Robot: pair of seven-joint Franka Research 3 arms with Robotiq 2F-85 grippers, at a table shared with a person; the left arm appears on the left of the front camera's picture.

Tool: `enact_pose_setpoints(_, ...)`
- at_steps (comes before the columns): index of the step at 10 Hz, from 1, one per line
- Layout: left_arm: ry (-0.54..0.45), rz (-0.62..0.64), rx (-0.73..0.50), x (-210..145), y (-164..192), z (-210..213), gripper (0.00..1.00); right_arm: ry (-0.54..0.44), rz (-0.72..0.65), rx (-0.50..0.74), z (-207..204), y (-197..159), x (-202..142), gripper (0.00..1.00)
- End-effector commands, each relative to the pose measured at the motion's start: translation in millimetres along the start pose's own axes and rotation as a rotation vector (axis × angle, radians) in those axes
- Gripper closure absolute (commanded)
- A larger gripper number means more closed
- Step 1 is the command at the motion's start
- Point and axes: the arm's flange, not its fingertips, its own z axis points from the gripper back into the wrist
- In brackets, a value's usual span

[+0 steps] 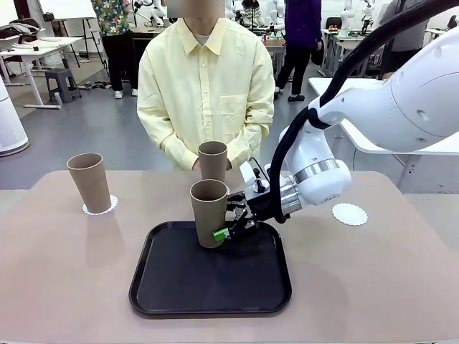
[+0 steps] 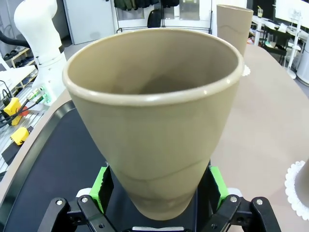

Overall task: Place coasters on the table and set cups on them.
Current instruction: Take one Reusable plastic cup from the Flat Tray and place it on a coaster set by the human.

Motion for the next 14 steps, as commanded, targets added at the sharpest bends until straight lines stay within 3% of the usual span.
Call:
enact_pose_setpoints(1, -0.003, 0.003, 0.002, 0, -2, 1, 0.00, -0.013, 0.041, 0.005, -11, -5, 0, 0.00)
enact_pose_setpoints(6, -0.003, 0.003, 0.002, 0, -2, 1, 0.00, -0.067, 0.047, 0.010, -22, -6, 6, 0.00)
enact_pose_setpoints(7, -0.003, 0.003, 0.002, 0, -2, 1, 0.00, -0.075, 0.061, 0.016, -22, -6, 6, 0.59)
enact_pose_setpoints(8, -0.003, 0.003, 0.002, 0, -2, 1, 0.00, -0.073, 0.061, 0.020, -22, -5, 6, 0.59)
enact_pose_setpoints(9, -0.003, 0.003, 0.002, 0, -2, 1, 0.00, -0.072, 0.058, 0.024, -21, -5, 5, 1.00)
enact_pose_setpoints(10, -0.003, 0.003, 0.002, 0, -2, 1, 0.00, -0.071, 0.056, 0.022, -20, -6, 5, 0.62)
enact_pose_setpoints(11, -0.003, 0.003, 0.002, 0, -2, 1, 0.00, -0.063, 0.050, 0.020, -19, -5, 4, 1.00)
enact_pose_setpoints(13, -0.003, 0.003, 0.002, 0, -2, 1, 0.00, -0.053, 0.017, -0.037, -3, 2, 14, 1.00)
enact_pose_setpoints(14, -0.003, 0.003, 0.002, 0, -2, 1, 0.00, -0.016, -0.022, -0.054, 16, 11, 34, 1.00)
